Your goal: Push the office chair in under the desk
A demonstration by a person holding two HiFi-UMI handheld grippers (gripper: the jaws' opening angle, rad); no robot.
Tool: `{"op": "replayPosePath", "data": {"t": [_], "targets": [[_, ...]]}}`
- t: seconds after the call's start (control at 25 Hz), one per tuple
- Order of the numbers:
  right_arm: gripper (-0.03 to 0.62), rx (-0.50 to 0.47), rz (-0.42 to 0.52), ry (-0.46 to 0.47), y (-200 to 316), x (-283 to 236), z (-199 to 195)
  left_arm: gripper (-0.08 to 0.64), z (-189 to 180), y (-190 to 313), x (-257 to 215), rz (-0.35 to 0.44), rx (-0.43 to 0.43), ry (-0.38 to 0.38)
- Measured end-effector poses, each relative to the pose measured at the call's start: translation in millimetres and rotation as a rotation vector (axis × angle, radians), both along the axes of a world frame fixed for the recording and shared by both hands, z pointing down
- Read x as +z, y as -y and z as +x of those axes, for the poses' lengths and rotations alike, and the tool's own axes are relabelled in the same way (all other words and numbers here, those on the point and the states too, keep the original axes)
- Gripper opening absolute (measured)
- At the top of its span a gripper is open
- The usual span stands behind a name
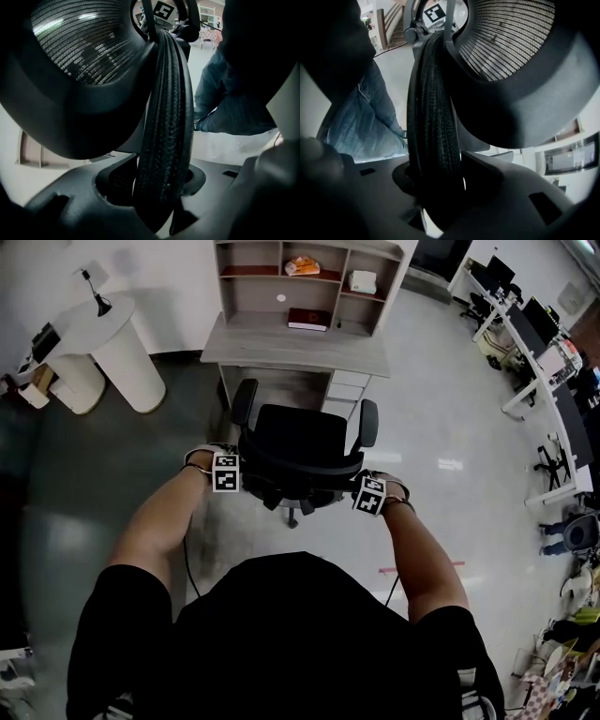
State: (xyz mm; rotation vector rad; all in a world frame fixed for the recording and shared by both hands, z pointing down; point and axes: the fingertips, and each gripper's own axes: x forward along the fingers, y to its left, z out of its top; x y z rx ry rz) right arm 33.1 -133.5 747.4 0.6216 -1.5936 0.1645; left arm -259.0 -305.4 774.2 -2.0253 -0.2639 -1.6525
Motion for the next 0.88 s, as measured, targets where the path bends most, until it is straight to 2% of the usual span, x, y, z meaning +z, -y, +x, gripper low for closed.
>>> {"op": "replayPosePath", "data": {"t": [0.32, 0.52, 0.88], "targets": [[0.183, -0.094, -0.004, 0.009, 24, -2, -33, 0.183, -49, -3, -3, -0.009, -0.084, 0.014], [0.179, -0.112, -0.003, 0.013, 24, -5, -51, 0.184, -72, -6, -4, 0.005, -0.115, 0.048], [0.176, -0.142, -0.009, 0.014, 30, -4, -51, 0.187, -74, -3, -3, 0.022, -0.162, 0.042]]}}
